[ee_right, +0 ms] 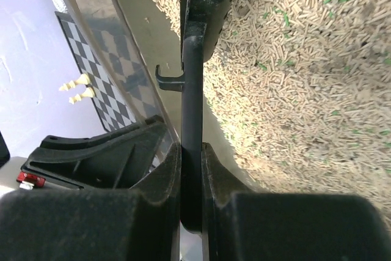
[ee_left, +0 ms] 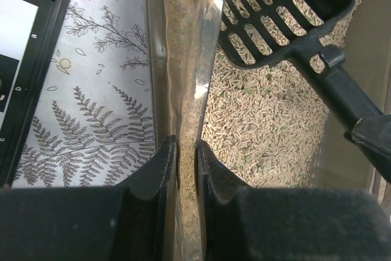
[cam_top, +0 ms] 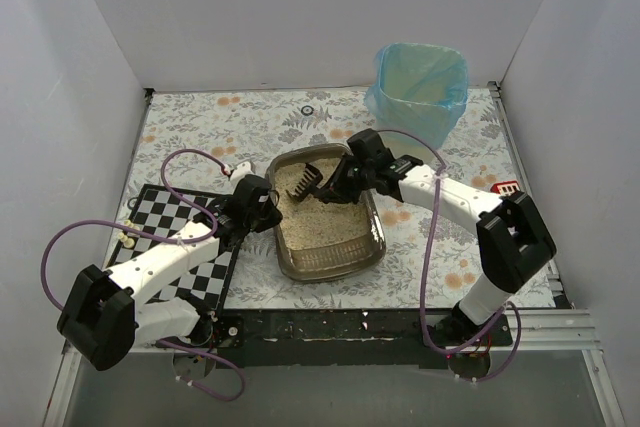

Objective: Clean the litter box

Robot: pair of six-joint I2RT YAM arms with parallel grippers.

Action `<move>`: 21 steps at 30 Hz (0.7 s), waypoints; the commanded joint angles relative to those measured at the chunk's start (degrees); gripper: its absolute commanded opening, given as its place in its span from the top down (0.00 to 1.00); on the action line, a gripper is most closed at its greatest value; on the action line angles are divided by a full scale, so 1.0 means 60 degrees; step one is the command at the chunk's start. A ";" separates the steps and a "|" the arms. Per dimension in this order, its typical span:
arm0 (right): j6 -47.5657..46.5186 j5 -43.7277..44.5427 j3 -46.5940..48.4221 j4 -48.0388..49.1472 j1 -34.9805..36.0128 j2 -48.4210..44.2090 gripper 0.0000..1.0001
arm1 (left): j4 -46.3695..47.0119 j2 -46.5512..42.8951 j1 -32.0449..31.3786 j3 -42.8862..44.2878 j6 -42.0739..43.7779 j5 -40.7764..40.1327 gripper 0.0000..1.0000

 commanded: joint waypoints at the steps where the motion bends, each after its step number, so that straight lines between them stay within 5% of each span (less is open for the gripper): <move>1: 0.0581 0.0035 0.0722 0.1305 0.0180 0.0748 0.99 | 0.0449 -0.0449 -0.0042 0.0018 -0.0497 0.0276 0.95; 14: 0.1989 -0.0289 -0.2528 0.6943 0.0546 -0.0683 0.99 | 0.0303 -0.0667 -0.0042 -0.0129 -0.0511 -0.0016 0.96; 21: 0.1054 0.0357 -0.2809 0.5515 0.0532 -0.1856 0.99 | -0.0252 -0.1020 -0.0042 0.0003 -0.0643 -0.0762 0.94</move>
